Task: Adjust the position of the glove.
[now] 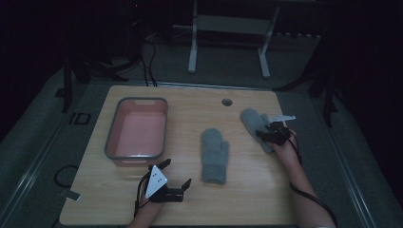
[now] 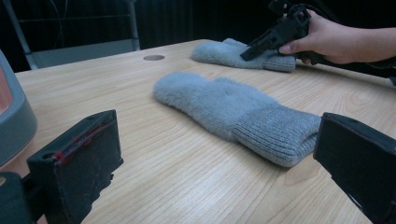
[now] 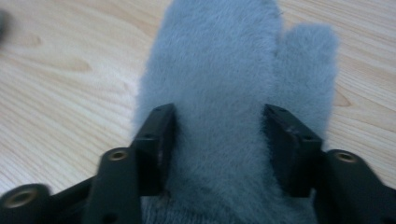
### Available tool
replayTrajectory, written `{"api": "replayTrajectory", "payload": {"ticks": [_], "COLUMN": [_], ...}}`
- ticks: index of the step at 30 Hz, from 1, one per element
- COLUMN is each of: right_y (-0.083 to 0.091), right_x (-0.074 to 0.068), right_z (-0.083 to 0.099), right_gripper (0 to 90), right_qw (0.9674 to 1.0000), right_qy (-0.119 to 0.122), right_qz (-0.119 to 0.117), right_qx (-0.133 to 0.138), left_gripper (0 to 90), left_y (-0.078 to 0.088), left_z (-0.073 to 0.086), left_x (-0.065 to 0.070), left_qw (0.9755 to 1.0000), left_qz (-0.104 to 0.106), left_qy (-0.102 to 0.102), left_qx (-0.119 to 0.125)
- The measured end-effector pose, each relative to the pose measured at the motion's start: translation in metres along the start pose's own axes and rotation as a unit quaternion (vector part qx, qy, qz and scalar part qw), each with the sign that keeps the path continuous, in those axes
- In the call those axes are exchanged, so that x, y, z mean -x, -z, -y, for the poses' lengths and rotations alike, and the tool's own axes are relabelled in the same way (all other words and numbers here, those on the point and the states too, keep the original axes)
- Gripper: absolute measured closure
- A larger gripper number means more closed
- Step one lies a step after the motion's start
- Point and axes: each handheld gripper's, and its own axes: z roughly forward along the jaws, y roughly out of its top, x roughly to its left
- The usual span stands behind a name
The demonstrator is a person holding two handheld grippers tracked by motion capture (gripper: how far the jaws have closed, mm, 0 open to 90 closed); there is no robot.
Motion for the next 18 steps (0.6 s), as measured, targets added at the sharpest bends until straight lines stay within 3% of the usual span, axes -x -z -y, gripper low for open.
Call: {"api": "replayTrajectory", "payload": {"ticks": [6, 14, 18], "right_y": [0.000, 0.005, 0.019], "right_x": [-0.010, -0.020, -0.026], "right_z": [0.000, -0.002, -0.009], "right_gripper": [63.5, 79.7, 80.5], "right_qw": [0.9996, 0.9964, 0.9934], "right_qy": [0.004, -0.054, -0.078], "right_qz": [0.029, 0.064, 0.079], "right_qx": [-0.003, 0.014, 0.027], "left_gripper": [1.2, 1.2, 1.2], "left_y": [0.000, 0.000, 0.000], "left_z": [0.000, 0.000, 0.000], "left_x": [0.000, 0.000, 0.000], "left_qw": [1.0000, 1.0000, 1.0000], "left_qz": [-0.001, -0.002, -0.002], "left_qy": [0.000, 0.001, 0.000], "left_qx": [0.000, 0.000, 0.000]}}
